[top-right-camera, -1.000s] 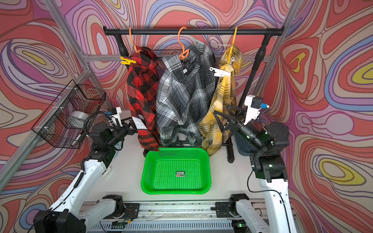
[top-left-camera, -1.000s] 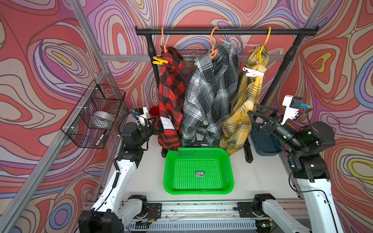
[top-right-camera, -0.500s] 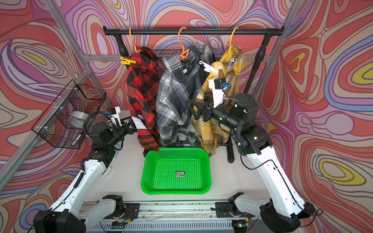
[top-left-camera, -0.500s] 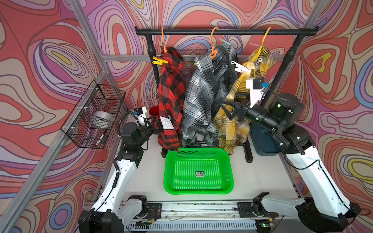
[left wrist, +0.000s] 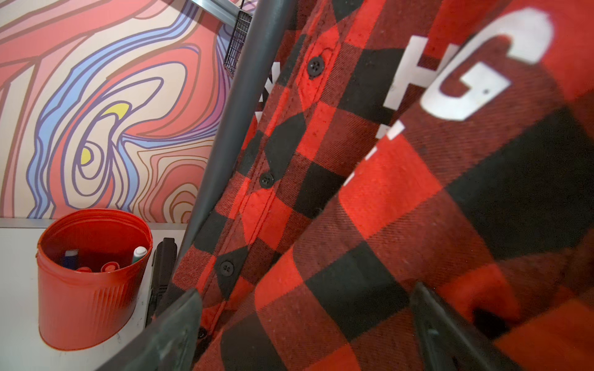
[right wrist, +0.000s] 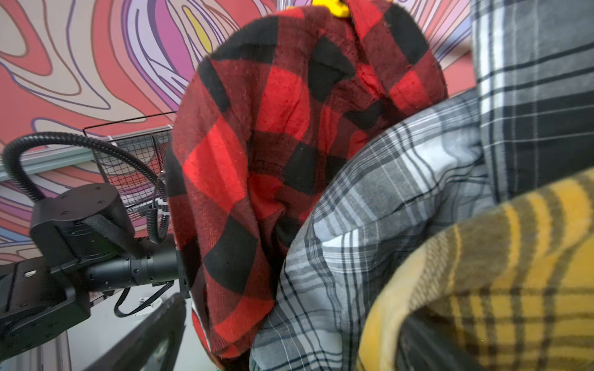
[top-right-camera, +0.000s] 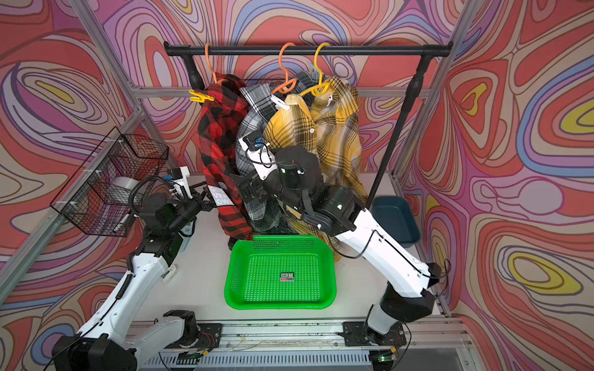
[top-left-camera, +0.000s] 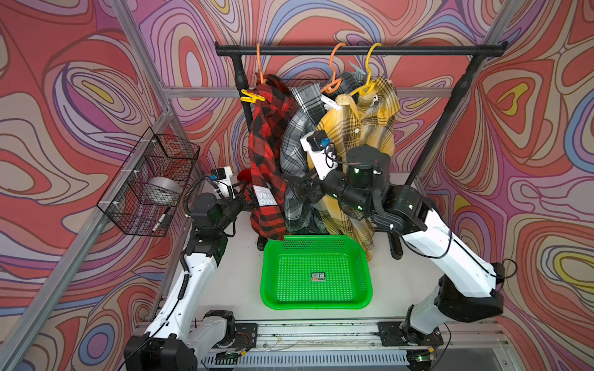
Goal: Remove the clothespins securing long-sleeve shirts to the hanger
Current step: Adjust the hanger on the clothesline.
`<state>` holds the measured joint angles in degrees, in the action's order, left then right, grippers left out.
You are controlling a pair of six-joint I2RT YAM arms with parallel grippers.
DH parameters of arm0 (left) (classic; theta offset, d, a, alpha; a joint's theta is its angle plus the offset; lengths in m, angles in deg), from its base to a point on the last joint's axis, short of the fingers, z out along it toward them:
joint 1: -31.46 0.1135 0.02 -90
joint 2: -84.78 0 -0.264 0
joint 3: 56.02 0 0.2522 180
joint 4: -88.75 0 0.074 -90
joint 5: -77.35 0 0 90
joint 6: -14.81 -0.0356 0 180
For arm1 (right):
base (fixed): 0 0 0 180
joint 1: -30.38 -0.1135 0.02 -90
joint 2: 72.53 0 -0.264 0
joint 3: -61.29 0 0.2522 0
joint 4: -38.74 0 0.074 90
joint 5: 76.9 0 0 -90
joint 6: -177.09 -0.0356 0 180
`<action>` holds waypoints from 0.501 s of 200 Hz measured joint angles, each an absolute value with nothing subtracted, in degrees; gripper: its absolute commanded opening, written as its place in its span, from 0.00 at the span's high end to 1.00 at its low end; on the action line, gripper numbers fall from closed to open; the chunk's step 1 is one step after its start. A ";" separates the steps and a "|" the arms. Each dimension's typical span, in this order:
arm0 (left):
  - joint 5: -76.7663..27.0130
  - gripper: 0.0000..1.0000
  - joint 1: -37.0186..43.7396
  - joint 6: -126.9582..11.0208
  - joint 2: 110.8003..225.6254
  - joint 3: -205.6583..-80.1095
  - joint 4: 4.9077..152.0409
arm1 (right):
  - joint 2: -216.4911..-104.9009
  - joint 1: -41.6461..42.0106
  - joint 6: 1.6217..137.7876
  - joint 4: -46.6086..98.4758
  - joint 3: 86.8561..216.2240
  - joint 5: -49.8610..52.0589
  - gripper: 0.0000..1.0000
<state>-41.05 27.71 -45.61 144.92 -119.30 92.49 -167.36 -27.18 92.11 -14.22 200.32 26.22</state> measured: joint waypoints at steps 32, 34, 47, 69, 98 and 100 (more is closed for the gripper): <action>-41.68 0.04 27.71 -45.58 145.60 -119.30 93.12 | -169.13 -30.24 91.95 -14.74 200.96 32.12 0.04; -41.73 0.04 27.71 -45.61 145.64 -119.30 93.17 | -169.06 -30.32 91.93 -14.72 200.91 32.43 0.04; -41.97 0.04 27.71 -45.58 145.82 -119.30 93.34 | -168.65 -30.56 91.17 -14.92 200.67 33.06 0.05; -42.34 0.04 27.71 -45.50 146.32 -119.30 94.13 | -167.01 -31.04 89.00 -15.09 199.27 34.75 0.05; -42.43 0.04 27.71 -45.28 146.65 -119.30 94.54 | -161.76 -32.09 86.88 -14.44 192.06 43.32 0.05; -42.43 0.04 27.71 -45.26 146.65 -119.30 94.54 | -161.35 -32.12 86.66 -14.44 191.49 44.04 0.05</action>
<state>-42.43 27.71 -45.26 146.65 -119.30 94.54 -161.35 -32.12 86.66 -14.44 191.49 44.04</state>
